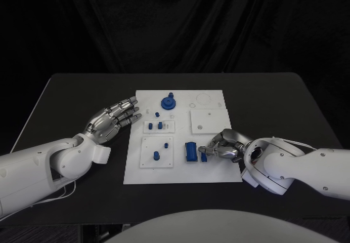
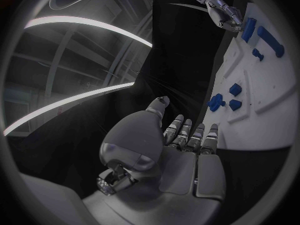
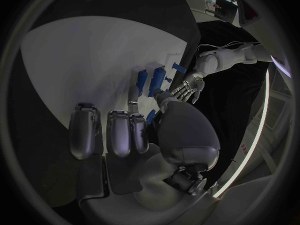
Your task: Assemble the parts on the task board
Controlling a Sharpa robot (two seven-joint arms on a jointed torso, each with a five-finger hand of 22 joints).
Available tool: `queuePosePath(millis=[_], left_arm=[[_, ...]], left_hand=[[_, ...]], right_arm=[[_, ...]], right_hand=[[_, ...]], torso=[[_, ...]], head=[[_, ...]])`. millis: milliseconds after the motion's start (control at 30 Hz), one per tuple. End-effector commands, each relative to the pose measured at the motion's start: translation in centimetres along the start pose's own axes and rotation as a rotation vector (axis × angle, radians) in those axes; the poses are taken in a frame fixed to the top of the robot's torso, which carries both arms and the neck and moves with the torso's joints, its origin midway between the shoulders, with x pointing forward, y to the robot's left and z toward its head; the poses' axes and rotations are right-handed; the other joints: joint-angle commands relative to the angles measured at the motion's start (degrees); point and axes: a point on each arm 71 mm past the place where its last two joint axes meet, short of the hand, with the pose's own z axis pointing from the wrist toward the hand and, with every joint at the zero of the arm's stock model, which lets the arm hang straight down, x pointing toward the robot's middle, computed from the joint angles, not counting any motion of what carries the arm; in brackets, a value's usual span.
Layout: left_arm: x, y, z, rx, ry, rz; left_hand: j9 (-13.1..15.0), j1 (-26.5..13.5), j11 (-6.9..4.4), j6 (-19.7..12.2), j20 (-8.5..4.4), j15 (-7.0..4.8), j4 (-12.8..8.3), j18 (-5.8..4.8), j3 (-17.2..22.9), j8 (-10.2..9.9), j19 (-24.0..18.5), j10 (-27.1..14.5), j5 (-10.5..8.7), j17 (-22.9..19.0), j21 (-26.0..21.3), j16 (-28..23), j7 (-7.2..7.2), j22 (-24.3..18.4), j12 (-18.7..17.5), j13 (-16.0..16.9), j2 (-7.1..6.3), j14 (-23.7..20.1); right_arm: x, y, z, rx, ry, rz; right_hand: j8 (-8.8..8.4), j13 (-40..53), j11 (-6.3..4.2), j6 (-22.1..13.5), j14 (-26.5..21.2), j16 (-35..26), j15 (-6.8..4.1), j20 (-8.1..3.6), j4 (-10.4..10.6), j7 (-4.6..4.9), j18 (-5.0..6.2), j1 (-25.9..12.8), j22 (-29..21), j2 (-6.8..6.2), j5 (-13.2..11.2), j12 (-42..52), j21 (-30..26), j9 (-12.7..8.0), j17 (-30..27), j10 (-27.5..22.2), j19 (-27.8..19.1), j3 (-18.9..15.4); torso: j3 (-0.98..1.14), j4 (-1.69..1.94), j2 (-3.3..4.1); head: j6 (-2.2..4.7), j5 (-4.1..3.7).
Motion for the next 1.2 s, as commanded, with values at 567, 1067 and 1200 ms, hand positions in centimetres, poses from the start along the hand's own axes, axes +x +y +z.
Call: queuePosePath(millis=[567,1067,1200], left_arm=[[0.1,0.0,-0.2,0.009,0.012,-0.01],[0.1,0.0,-0.2,0.006,0.012,-0.01],[0.1,0.0,-0.2,0.006,0.013,-0.011]], left_hand=[[0.04,-0.82,-0.33,0.07,-0.15,0.02,0.03,-0.37,0.48,0.24,0.29,-0.11,0.23,0.05,0.26,0.14,0.45,-0.03,0.15,0.07,-0.02,-0.29],[0.05,-0.83,-0.31,0.11,-0.14,0.03,0.01,-0.36,0.5,0.26,0.29,-0.09,0.24,0.07,0.26,0.23,0.46,-0.02,0.25,0.08,-0.03,-0.27],[0.05,-0.83,-0.31,0.11,-0.14,0.03,0.01,-0.36,0.5,0.26,0.29,-0.09,0.24,0.07,0.26,0.23,0.46,-0.02,0.25,0.08,-0.03,-0.27]], right_arm=[[-1.0,-1.1,-1.3,-0.019,-0.032,0.008],[-0.9,-1.3,-1.0,-0.004,-0.003,-0.01],[-0.7,-1.2,-0.9,-0.002,0.009,-0.017]], right_hand=[[0.46,15.05,-0.04,-0.92,3.52,-0.02,-0.07,-0.05,-4.11,-0.31,-0.6,5.99,11.75,1.51,8.95,0.16,0.11,1.14,0.63,5.97,2.65,0.62],[4.09,15.05,-0.45,-1.98,3.63,0.34,-0.39,-0.34,-7.0,-0.8,-0.64,9.11,11.82,2.26,7.7,0.16,0.34,4.03,1.33,5.97,2.72,1.41],[5.09,15.05,-0.5,-2.31,3.59,0.3,-0.43,-0.39,-6.56,-0.84,-0.62,8.41,11.78,2.13,5.59,0.16,0.25,4.78,1.18,5.97,2.68,0.76]], torso=[[0.0,-0.02,-0.02],[0.01,-0.09,0.01],[0.03,0.06,0.02]], head=[[-0.01,0.28],[-0.01,0.36],[-0.01,0.25]])
